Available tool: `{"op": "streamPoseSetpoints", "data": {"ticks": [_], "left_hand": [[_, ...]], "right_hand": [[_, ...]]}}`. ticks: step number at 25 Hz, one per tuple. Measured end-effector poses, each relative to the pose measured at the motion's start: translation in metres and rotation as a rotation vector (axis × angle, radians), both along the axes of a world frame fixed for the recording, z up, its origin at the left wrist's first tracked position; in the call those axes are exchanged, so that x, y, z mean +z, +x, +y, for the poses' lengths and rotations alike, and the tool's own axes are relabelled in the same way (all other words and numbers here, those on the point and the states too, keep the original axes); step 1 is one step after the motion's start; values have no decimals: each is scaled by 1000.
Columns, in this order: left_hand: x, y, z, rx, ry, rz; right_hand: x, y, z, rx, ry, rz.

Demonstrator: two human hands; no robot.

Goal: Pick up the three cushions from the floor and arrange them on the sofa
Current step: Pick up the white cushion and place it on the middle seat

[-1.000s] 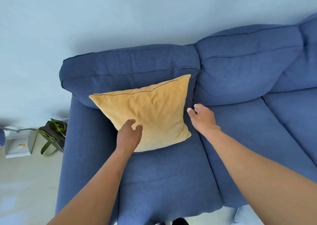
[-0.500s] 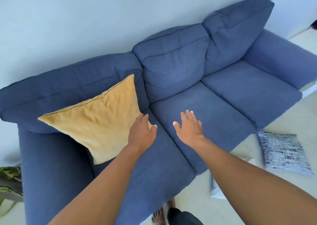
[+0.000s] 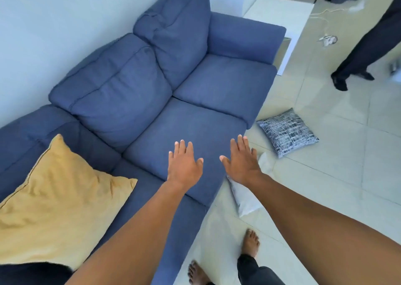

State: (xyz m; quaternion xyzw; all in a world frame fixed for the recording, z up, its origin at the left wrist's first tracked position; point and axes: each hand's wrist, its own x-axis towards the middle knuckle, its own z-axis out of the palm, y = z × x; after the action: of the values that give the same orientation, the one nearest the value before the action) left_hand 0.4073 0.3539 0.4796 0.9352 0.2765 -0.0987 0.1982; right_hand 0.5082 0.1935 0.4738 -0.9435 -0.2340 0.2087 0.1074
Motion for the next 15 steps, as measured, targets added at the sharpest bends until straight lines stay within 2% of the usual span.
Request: {"op": "streamPoseSetpoints", "data": {"ticks": [9,15], "left_hand": [[-27,127,-123,-209,-18,100],[-48,174,-155,-272,-84,167]], "right_hand": [[-30,100,-130,-136,3,18],[-55,137,-162,-242,-19,67]]}}
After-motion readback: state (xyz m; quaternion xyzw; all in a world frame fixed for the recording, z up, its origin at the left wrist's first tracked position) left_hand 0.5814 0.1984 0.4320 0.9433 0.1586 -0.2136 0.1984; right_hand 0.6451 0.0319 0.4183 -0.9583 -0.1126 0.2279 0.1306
